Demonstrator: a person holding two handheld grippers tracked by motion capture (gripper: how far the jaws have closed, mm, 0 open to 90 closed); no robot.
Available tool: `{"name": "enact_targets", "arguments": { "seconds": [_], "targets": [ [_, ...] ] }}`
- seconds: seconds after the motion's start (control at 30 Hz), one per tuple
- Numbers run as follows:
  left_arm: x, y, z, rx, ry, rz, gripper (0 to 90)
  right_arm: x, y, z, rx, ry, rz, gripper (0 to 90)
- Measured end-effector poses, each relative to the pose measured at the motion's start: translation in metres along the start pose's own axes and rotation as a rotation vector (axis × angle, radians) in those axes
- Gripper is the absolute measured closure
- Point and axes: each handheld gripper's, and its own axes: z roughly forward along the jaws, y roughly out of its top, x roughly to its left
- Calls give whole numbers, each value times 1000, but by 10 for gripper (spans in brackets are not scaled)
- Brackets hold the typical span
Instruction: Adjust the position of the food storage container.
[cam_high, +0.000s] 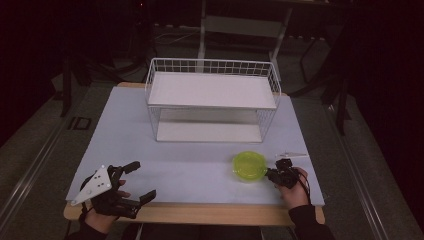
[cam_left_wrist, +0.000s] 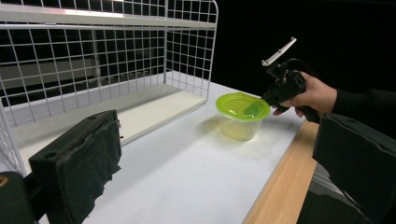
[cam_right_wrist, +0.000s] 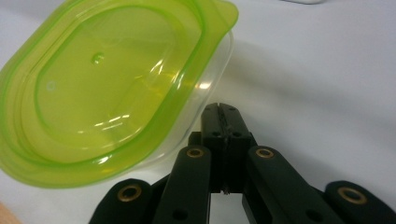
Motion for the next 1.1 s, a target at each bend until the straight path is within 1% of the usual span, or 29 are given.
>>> {"name": "enact_targets", "arguments": {
  "seconds": [0.07, 0.1, 0.13, 0.17, 0.27, 0.37, 0.4, 0.43, 0.5, 0.63, 0.77, 0.8, 0.83, 0.87, 0.93, 1.0, 1.03, 1.1],
  "targets": [
    [0, 0, 0, 0, -1, 1, 21, 2, 1, 1, 2, 9, -1, 900],
    [0, 0, 0, 3, -1, 2, 21, 7, 3, 4, 8, 6, -15, 900],
    [0, 0, 0, 3, -1, 2, 21, 7, 3, 4, 8, 6, -15, 900],
    [-1, 0, 1, 4, -1, 2, 21, 11, 5, 7, 6, 17, -24, 900],
    [0, 0, 1, 6, -1, 1, 21, 17, 8, 9, 1, 26, -34, 900],
    [0, 0, 1, 5, -3, -1, 20, 21, 9, 11, 3, 29, -36, 900],
    [0, 0, 1, 7, -3, 0, 20, 23, 10, 13, 6, 34, -41, 900],
    [0, 0, 1, 8, -4, 0, 21, 25, 11, 15, 5, 40, -37, 900],
    [0, 0, 1, 10, -5, 1, 21, 28, 13, 17, 9, 40, -48, 900],
    [0, -1, 1, 11, -8, -1, 20, 36, 14, 21, 17, 65, -47, 900],
    [-1, 0, 1, 12, -8, 4, 20, 47, 17, 29, 32, 79, -60, 900],
    [0, 0, 1, 12, -9, 4, 21, 51, 18, 32, 35, 93, -56, 900],
    [0, 0, 1, 12, -9, 4, 20, 51, 18, 32, 35, 93, -56, 900],
    [0, -1, 2, 14, -9, 2, 20, 58, 20, 36, 41, 105, -63, 900],
    [-1, -1, 2, 18, -9, 6, 21, 66, 22, 41, 48, 126, -72, 900],
    [-1, -1, 2, 21, -6, 10, 21, 68, 22, 42, 49, 131, -76, 900],
    [-1, 0, 2, 19, -7, 10, 20, 74, 23, 46, 57, 132, -91, 900],
    [-1, 0, 1, 20, -6, 12, 21, 78, 23, 50, 60, 143, -92, 900]
  ]
}}
